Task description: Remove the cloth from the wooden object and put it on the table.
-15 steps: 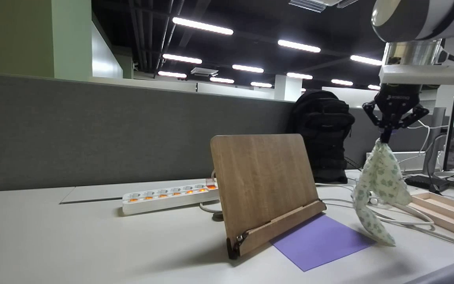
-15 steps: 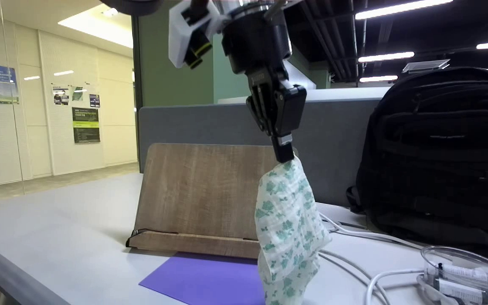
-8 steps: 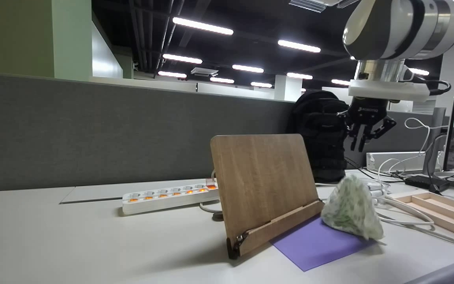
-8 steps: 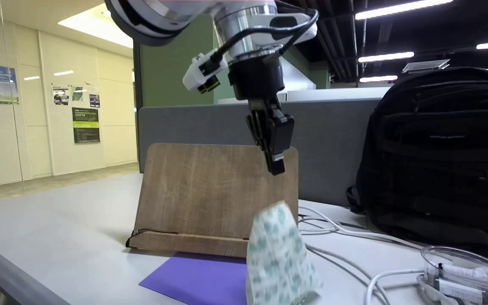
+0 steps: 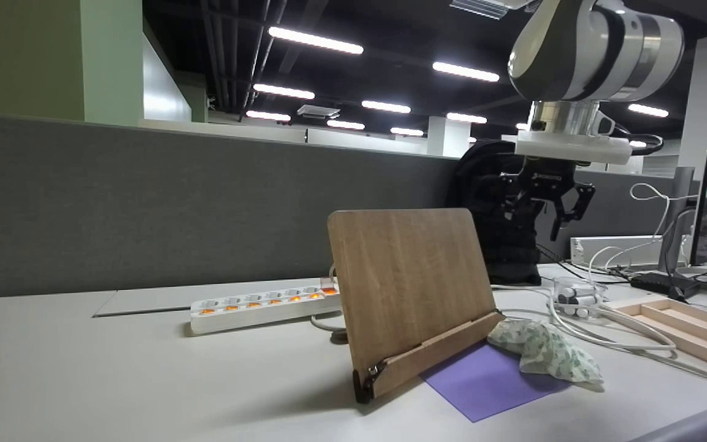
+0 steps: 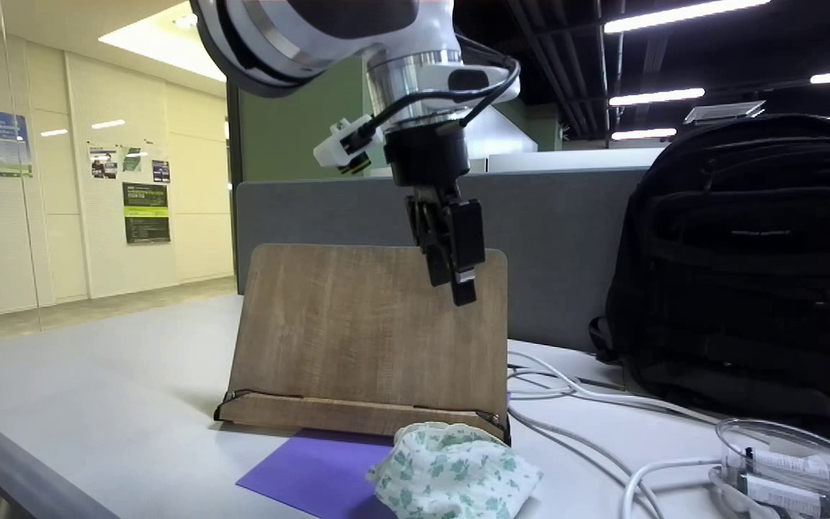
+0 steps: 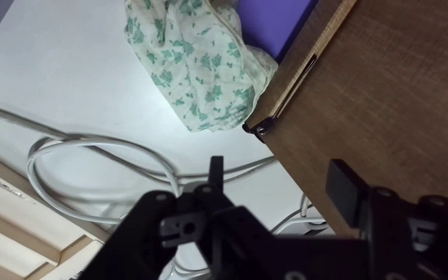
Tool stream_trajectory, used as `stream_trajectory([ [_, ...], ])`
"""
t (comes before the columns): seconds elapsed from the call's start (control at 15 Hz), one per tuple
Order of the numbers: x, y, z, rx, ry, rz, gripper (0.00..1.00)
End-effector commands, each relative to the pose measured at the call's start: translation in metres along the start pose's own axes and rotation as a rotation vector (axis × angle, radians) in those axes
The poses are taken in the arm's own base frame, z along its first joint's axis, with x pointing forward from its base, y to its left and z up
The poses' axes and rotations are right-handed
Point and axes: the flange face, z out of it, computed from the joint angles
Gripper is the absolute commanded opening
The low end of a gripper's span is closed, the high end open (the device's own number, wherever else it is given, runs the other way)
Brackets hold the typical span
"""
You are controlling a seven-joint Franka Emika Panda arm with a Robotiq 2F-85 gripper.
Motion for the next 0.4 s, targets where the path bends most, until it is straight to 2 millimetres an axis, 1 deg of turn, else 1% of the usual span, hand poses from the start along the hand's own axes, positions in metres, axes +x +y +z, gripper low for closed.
stream_trajectory([
  [0.0,-0.0039,-0.0153,-0.0064,0.011,-0.024,-0.038,0.99],
  [0.13,-0.0086,-0.0208,-0.0064,0.013,-0.034,-0.063,1.0],
  [0.33,-0.0139,-0.0237,-0.0057,0.014,-0.056,-0.098,1.0],
])
